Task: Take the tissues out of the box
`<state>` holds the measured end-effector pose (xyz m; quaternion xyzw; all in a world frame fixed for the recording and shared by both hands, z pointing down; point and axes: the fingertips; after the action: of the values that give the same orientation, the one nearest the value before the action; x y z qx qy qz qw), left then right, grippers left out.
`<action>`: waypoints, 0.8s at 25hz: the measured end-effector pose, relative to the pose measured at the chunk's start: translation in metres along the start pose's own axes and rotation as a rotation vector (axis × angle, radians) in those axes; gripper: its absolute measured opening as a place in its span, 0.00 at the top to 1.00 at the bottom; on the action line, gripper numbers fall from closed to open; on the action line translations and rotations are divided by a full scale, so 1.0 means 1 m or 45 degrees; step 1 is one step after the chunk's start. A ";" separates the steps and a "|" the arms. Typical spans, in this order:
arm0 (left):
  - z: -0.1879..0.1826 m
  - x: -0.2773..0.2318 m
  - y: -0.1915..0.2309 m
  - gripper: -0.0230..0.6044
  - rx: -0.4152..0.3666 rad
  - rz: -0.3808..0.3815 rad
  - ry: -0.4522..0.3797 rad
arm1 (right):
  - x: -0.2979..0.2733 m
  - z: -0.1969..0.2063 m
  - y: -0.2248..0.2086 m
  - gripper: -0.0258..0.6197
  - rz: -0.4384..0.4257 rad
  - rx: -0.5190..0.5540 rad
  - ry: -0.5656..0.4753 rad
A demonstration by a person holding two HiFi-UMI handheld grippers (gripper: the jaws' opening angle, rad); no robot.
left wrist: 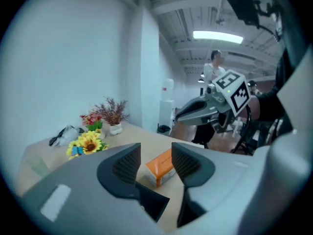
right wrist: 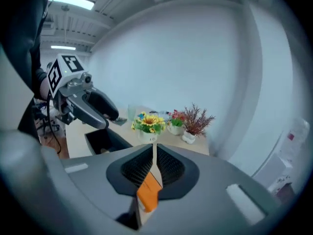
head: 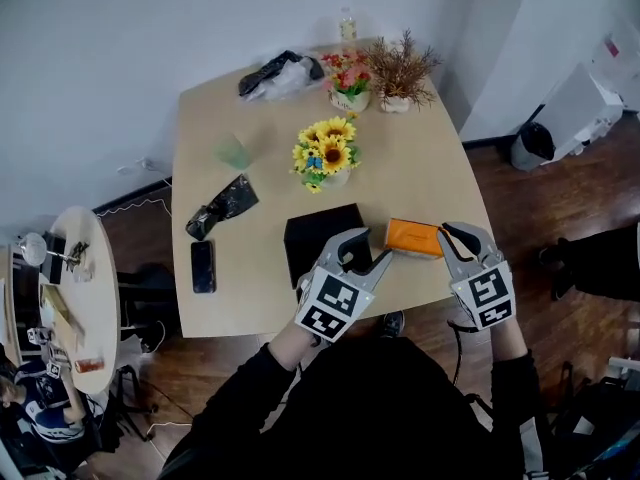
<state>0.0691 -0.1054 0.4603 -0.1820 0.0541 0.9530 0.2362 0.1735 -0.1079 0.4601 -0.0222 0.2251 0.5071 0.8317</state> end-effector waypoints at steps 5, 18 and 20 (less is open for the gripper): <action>-0.027 0.074 0.030 0.77 0.098 -0.234 -0.230 | 0.018 -0.052 0.006 0.96 0.021 -0.245 -0.290; -0.010 0.188 0.062 1.00 0.189 -0.707 -0.403 | 0.021 -0.122 0.043 0.96 0.006 -0.392 -0.621; -0.009 0.189 0.060 1.00 0.187 -0.708 -0.410 | 0.018 -0.124 0.053 0.96 -0.020 -0.362 -0.617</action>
<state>-0.1121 -0.0785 0.3828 -0.0194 0.0327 0.8621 0.5054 0.0918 -0.1005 0.3523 -0.0186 -0.0537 0.5175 0.8538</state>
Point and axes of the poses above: the fingertips, and each gripper's own axes: x backward along the fingers, y to its left, z out of its underside, and after that the axes turned 6 degrees about -y, right-handed
